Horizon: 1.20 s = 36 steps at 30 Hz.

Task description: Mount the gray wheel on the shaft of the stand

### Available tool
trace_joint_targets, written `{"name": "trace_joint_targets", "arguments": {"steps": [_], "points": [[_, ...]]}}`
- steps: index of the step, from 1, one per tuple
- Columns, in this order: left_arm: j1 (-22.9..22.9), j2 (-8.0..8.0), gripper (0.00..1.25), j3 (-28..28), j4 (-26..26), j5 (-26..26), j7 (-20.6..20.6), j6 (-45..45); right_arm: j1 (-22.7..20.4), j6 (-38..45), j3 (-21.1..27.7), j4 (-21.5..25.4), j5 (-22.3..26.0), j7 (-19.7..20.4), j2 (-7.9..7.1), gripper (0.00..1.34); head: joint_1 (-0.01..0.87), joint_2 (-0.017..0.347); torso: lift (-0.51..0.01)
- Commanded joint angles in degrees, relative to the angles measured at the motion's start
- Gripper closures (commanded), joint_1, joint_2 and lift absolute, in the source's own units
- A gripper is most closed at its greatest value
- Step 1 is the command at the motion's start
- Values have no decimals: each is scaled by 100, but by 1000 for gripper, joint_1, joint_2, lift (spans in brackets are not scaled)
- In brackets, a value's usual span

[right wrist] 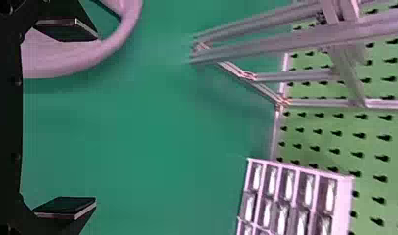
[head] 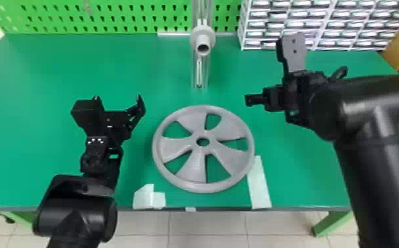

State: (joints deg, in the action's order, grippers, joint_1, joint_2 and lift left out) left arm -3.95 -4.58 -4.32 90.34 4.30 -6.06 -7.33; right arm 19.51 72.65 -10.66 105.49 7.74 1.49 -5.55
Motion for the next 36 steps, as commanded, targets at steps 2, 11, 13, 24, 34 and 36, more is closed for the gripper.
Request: {"name": "trace_joint_targets", "arguments": {"steps": [2, 11, 13, 24, 34, 36], "points": [[0, -17, 148, 19, 10, -26, 0, 38, 395, 803, -103, -187, 43, 0, 72, 114, 865, 52, -101], [44, -52, 148, -60, 10, -35, 0, 126, 844, 1665, -112, -758, 34, 0, 230, 113, 865, 52, -101], [44, -52, 148, -78, 10, -53, 0, 135, 914, 1743, -121, -899, 61, 0, 256, 113, 865, 52, -101], [96, -79, 148, -174, 10, -70, -26, 188, 1028, 1743, -33, -1277, 395, 0, 335, 79, 865, 52, -101], [123, -114, 148, -201, 10, -61, -44, 188, 949, 1743, -24, -1417, 535, 0, 379, 81, 865, 52, -101], [123, -123, 148, -201, 10, -61, -53, 188, 940, 1743, -24, -1444, 544, 0, 371, 79, 865, 52, -101]]}}
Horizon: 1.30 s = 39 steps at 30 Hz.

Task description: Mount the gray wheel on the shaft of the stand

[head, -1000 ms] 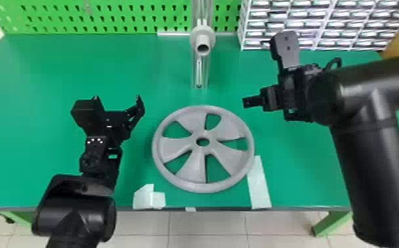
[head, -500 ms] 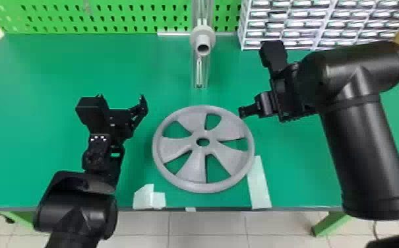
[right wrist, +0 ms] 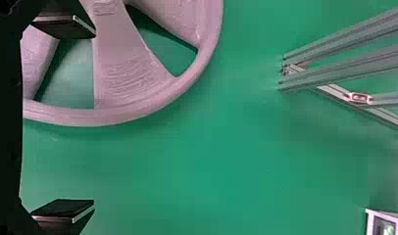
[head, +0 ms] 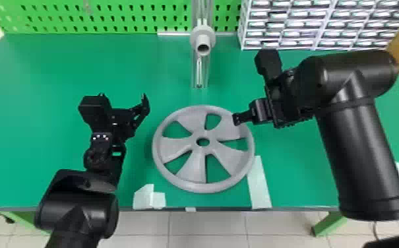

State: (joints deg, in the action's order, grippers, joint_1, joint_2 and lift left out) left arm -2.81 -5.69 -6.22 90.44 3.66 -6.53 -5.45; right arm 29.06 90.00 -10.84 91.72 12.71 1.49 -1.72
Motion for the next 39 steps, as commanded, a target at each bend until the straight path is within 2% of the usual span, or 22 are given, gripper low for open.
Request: {"name": "trace_joint_targets", "arguments": {"steps": [1, 15, 39], "points": [[8, -11, 148, -20, 0, 3, -6, 0, -14, 8, 3, -84, 56, 0, -13, 79, 865, 52, -101], [0, -28, 148, -20, 0, 12, -24, -9, -49, 8, 29, -533, 21, 0, -13, 79, 865, 52, -101], [8, -28, 148, -29, 0, 20, -24, -9, -84, 8, 64, -770, -102, 0, -22, 79, 865, 52, -101]]}}
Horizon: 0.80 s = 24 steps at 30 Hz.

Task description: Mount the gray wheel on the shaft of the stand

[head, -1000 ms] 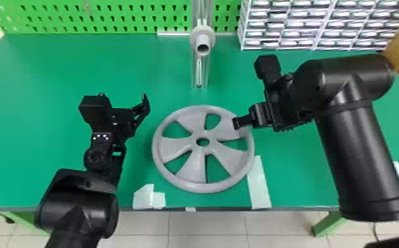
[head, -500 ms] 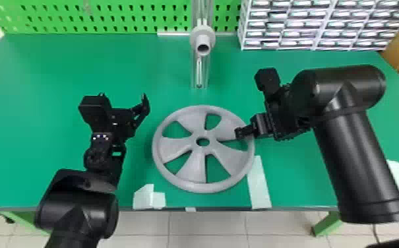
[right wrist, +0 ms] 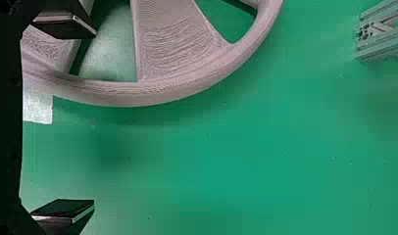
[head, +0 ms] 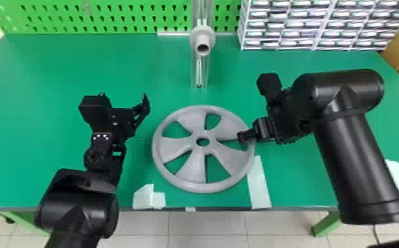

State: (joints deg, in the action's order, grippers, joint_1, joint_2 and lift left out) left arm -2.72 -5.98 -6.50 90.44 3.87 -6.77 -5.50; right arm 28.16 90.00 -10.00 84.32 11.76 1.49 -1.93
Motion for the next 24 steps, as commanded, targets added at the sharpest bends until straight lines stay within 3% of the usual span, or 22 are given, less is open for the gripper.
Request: {"name": "trace_joint_targets", "arguments": {"steps": [1, 24], "points": [[0, 0, 148, 0, 0, 0, 0, -3, -4, 8, -19, -48, -7, 0, 0, 79, 865, 52, -101], [9, -9, 148, 0, 0, -18, 0, -3, 14, -193, 7, -373, -104, 0, 9, 79, 865, 52, -101]]}}
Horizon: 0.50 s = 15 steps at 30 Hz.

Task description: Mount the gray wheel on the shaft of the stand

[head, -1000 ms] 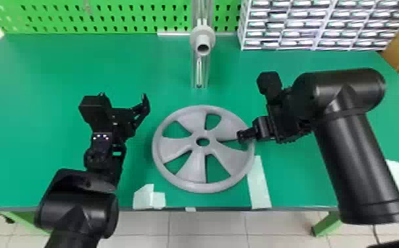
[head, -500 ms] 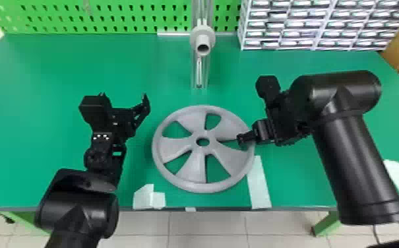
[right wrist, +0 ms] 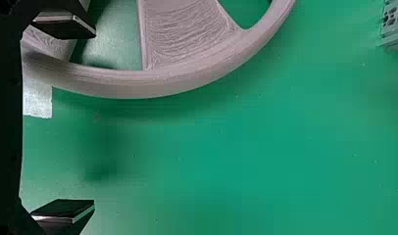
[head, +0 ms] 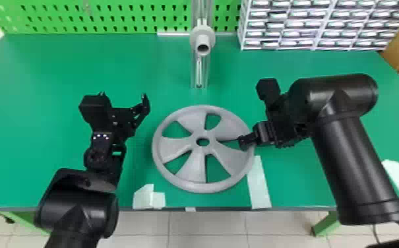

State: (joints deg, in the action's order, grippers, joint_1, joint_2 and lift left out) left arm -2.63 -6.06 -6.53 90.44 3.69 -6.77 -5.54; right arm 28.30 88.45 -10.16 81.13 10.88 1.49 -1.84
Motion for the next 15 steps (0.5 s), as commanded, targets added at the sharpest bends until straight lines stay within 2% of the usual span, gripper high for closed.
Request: {"name": "trace_joint_targets", "arguments": {"steps": [1, 15], "points": [[0, 0, 148, 3, 0, 0, 0, 0, 0, -48, 23, -62, -15, 0, 0, 79, 865, 52, -101], [9, 9, 148, -6, 0, 0, 0, 0, 9, -127, 146, -115, -86, 0, 0, 78, 865, 52, -101]]}}
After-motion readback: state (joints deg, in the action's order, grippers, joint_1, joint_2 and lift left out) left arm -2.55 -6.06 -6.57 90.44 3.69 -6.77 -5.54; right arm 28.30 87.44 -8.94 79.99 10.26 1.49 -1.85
